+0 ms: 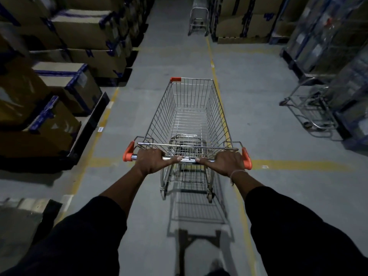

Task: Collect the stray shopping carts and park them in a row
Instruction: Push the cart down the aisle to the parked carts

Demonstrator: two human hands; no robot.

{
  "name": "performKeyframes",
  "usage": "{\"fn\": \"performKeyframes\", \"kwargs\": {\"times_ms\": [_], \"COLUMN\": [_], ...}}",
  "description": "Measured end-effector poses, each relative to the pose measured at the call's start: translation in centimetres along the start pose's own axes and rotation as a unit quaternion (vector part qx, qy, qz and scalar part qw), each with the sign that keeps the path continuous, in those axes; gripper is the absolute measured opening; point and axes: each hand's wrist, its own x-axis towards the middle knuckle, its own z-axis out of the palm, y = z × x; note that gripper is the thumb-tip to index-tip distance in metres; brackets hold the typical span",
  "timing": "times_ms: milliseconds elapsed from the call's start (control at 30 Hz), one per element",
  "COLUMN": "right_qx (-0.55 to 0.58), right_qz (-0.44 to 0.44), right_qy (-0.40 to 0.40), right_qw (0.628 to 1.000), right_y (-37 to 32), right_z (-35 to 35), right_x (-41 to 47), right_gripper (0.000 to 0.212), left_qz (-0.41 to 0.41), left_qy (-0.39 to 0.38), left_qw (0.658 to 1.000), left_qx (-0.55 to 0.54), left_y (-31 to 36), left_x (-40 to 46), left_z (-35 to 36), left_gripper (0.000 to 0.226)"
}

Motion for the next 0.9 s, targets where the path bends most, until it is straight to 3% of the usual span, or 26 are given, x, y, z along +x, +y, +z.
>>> {"fn": "performKeyframes", "kwargs": {"times_ms": [433,600,900], "right_qx": [0.001,0.009,0.009], "right_qz": [-0.017,-0.022,-0.033], "right_qy": [0.023,-0.007,-0.031], "right_qw": [1.000,1.000,0.999], "right_y": [2.4,3.0,4.0], "right_z": [-5.1,-7.9,-12.1], "right_x": [25.9,36.4,53.1], "right_gripper": [0.108,0.111,0.110], "left_qz": [-0.013,-0.044,-0.060], "left_qy": [0.027,0.016,0.001], "left_qw": [0.999,0.998,0.997], "left_qx": [0.026,0.050,0.051], "left_y": [-6.1,-8.1,-12.0], "left_x": [25.1,35.1,51.4], "left_z": [-1.4,-2.7,-4.2], "left_gripper": [0.097,0.106,0.096]}}
